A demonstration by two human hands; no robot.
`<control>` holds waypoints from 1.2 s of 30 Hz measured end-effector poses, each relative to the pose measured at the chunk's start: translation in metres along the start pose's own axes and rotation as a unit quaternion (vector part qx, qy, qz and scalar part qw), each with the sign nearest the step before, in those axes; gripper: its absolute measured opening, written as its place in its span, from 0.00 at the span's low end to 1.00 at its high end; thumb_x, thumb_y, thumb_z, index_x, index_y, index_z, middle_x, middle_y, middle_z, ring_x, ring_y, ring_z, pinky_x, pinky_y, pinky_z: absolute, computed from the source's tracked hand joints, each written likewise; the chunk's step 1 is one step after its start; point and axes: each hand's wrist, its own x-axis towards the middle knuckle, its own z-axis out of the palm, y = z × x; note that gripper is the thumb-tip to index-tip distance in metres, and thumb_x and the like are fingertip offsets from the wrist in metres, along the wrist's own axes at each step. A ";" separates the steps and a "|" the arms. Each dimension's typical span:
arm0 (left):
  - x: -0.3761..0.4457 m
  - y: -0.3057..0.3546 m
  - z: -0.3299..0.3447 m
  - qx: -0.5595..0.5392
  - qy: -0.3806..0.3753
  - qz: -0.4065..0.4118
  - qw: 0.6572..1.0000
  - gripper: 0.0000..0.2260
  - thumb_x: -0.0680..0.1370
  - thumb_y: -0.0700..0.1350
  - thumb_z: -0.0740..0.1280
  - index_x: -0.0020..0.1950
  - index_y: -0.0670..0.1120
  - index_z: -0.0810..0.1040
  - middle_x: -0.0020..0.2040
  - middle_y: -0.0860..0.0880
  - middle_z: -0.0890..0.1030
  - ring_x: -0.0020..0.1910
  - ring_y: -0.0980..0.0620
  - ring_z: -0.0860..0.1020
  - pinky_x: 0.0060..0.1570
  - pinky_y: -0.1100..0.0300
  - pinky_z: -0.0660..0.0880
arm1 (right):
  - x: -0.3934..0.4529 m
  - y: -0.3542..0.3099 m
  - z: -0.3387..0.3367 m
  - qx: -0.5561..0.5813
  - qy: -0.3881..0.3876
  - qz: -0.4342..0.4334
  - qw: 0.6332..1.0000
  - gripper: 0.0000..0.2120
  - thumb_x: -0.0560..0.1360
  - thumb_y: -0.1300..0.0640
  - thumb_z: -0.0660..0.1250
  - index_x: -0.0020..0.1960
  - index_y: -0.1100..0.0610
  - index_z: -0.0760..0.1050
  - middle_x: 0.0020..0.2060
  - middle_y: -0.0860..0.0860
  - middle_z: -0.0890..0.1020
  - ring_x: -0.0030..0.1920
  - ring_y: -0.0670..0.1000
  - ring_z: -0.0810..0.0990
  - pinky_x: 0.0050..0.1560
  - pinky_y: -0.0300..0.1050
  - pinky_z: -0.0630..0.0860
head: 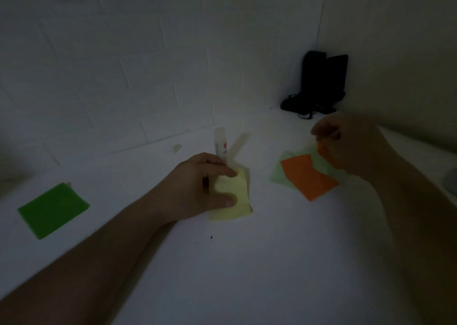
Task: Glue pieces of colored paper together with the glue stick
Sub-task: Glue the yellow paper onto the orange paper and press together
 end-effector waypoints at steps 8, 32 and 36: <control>0.001 0.000 0.000 0.023 -0.001 -0.006 1.000 0.23 0.68 0.59 0.80 0.63 0.60 0.83 0.63 0.61 0.74 0.62 0.61 0.74 0.61 0.65 0.73 | -0.008 -0.008 0.010 -0.132 -0.221 0.015 0.966 0.30 0.71 0.42 0.78 0.71 0.42 0.73 0.59 0.43 0.74 0.59 0.48 0.73 0.62 0.45 0.69; -0.007 -0.002 -0.014 0.079 -0.082 -0.017 0.993 0.33 0.63 0.75 0.70 0.63 0.61 0.82 0.60 0.56 0.72 0.61 0.55 0.71 0.64 0.61 0.69 | -0.010 -0.057 0.047 -0.128 0.037 -0.084 0.988 0.22 0.78 0.51 0.72 0.71 0.52 0.76 0.60 0.53 0.80 0.60 0.55 0.77 0.66 0.53 0.69; -0.006 0.012 -0.024 0.188 -0.166 -0.051 0.967 0.39 0.64 0.79 0.63 0.73 0.65 0.73 0.66 0.56 0.71 0.65 0.49 0.67 0.65 0.52 0.67 | -0.010 -0.098 0.085 0.037 -0.069 -0.039 0.996 0.26 0.74 0.44 0.75 0.69 0.51 0.77 0.55 0.46 0.81 0.50 0.45 0.80 0.47 0.42 0.77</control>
